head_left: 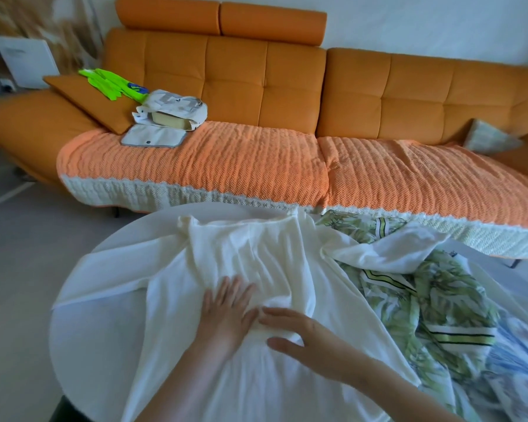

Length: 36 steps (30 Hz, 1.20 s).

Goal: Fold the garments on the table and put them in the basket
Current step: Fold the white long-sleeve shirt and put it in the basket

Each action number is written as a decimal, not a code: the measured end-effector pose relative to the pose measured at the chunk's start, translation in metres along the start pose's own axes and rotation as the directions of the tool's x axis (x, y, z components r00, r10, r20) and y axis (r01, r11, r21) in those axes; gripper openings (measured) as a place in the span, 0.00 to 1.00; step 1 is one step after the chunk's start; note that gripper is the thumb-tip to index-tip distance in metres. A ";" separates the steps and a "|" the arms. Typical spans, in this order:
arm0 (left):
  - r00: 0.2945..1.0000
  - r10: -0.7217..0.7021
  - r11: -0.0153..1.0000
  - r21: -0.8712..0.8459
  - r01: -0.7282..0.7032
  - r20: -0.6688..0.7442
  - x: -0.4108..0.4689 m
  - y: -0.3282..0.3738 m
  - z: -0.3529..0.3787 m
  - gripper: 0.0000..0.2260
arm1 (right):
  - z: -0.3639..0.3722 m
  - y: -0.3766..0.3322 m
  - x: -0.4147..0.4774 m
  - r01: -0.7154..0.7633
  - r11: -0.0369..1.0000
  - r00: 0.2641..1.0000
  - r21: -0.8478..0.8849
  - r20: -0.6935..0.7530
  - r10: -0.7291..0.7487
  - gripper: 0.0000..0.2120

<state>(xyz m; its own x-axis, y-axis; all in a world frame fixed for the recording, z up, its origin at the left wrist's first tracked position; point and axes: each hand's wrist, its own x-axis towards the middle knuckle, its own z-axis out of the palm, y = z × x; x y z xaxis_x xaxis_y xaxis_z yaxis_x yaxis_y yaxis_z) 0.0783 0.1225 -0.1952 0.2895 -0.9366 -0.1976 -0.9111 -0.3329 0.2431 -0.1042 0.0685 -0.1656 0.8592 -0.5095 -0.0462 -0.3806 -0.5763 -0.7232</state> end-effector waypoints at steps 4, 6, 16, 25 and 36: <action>0.994 -0.007 1.000 0.013 0.009 -0.109 0.003 0.029 -0.026 0.23 | -0.044 0.014 -0.003 -0.160 0.953 0.909 0.257 -0.337 0.244 0.08; 0.981 0.100 0.988 -0.103 -0.118 -0.164 0.011 0.051 -0.035 0.20 | -0.073 0.030 -0.005 -0.232 0.895 0.796 0.380 -0.454 0.399 0.09; 0.977 0.205 0.977 -0.053 -0.208 -0.057 0.075 0.129 0.016 0.32 | -0.172 0.101 -0.019 -0.446 0.820 0.483 0.359 -0.675 0.558 0.12; 0.946 0.250 0.967 0.005 -0.255 -0.205 0.075 0.128 0.039 0.29 | -0.167 0.117 0.036 -0.201 0.693 0.971 -0.692 -0.232 0.050 0.11; 0.954 0.234 0.968 -0.047 -0.246 -0.188 0.073 0.129 0.039 0.33 | -0.184 0.145 0.012 -0.252 0.671 0.965 -0.697 -0.127 0.230 0.16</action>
<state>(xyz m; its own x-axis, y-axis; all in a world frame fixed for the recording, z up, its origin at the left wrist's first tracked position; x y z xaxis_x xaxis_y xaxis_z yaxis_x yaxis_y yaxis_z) -0.0292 0.0159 -0.2150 0.1182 -0.9919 0.0468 -0.9396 -0.0965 0.3284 -0.2122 -0.1388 -0.1437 0.6978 -0.7055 -0.1238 -0.7104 -0.7038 0.0068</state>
